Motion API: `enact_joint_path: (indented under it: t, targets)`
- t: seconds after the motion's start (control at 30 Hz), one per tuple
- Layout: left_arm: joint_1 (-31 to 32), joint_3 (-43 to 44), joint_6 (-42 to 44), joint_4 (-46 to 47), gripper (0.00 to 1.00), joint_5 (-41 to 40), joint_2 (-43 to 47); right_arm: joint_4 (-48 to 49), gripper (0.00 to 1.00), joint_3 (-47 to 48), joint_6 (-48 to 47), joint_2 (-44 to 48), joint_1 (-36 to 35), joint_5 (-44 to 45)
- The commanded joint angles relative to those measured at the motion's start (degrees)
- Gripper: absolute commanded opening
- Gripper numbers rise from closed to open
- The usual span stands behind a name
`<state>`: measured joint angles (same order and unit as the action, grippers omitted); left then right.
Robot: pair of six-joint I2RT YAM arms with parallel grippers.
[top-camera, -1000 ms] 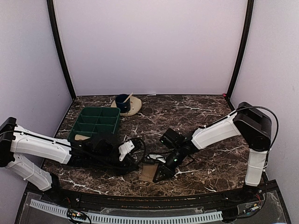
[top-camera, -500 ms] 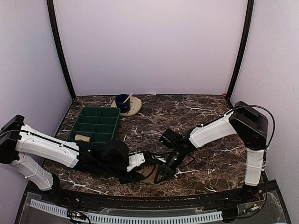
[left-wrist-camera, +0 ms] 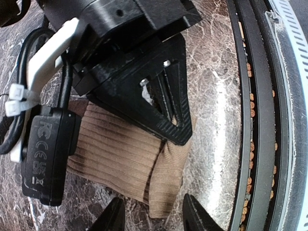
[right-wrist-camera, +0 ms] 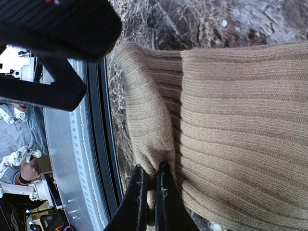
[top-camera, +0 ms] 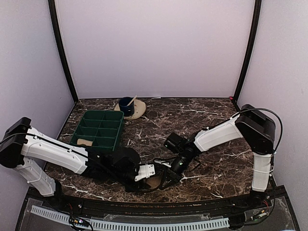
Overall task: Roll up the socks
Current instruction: Roll the sock at the center of the board.
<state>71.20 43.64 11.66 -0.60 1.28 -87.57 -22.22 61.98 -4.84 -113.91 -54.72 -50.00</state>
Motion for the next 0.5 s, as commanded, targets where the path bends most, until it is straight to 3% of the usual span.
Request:
enact_joint_path:
  t: [0.0, 0.47]
  targets:
    - [0.96, 1.62, 2.58, -1.77, 0.43, -0.31, -0.30, -3.96, 0.00, -0.05, -1.00, -2.42, 0.49, 3.07]
    - [3.99, 1.77, 4.44, -1.00, 0.39, -3.02, -3.65, -4.83, 0.00, 0.67, -1.66, -3.27, 1.02, 1.92]
